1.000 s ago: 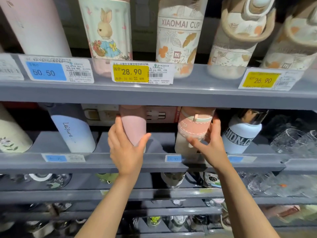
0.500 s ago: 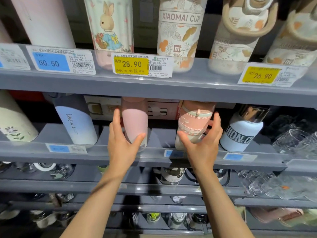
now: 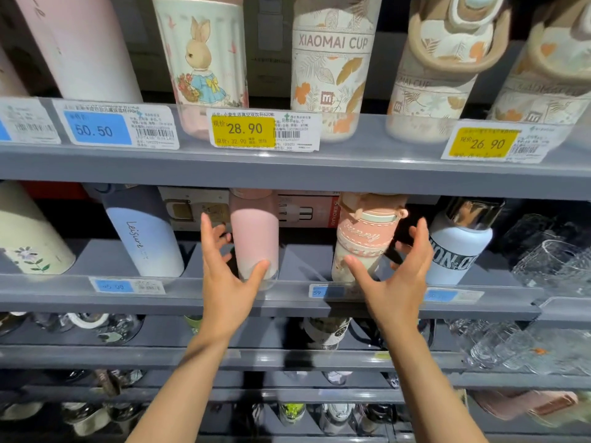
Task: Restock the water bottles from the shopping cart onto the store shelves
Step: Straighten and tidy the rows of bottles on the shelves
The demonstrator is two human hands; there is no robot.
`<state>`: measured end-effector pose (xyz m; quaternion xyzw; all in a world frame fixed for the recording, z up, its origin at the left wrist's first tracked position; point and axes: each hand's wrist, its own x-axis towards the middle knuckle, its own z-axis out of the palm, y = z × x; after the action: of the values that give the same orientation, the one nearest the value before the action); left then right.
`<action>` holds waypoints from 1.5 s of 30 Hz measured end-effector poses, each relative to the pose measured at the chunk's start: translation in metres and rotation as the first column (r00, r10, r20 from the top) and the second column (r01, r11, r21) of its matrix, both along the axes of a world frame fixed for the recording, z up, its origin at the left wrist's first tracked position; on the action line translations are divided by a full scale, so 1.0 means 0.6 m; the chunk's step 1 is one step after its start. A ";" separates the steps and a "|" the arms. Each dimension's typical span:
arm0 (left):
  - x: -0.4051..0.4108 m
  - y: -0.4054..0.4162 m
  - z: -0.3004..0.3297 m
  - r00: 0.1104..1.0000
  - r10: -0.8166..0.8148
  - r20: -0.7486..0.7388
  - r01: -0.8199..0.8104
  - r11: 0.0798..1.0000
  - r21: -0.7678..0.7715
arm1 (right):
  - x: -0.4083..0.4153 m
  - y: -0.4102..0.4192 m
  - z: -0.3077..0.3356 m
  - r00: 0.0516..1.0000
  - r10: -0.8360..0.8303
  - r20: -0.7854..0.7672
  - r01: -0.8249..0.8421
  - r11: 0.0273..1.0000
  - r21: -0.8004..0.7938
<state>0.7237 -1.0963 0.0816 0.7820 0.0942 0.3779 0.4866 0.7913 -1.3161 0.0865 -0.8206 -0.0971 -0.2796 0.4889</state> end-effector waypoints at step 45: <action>0.027 -0.023 -0.002 0.976 0.197 -0.090 -0.192 0.980 0.061 | 0.031 -0.006 0.005 0.971 0.152 -0.182 -0.159 0.987 -0.026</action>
<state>0.7399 -1.1103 0.0804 0.7986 0.1834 0.3882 0.4219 0.8097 -1.3196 0.0892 -0.8420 -0.1223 -0.1633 0.4993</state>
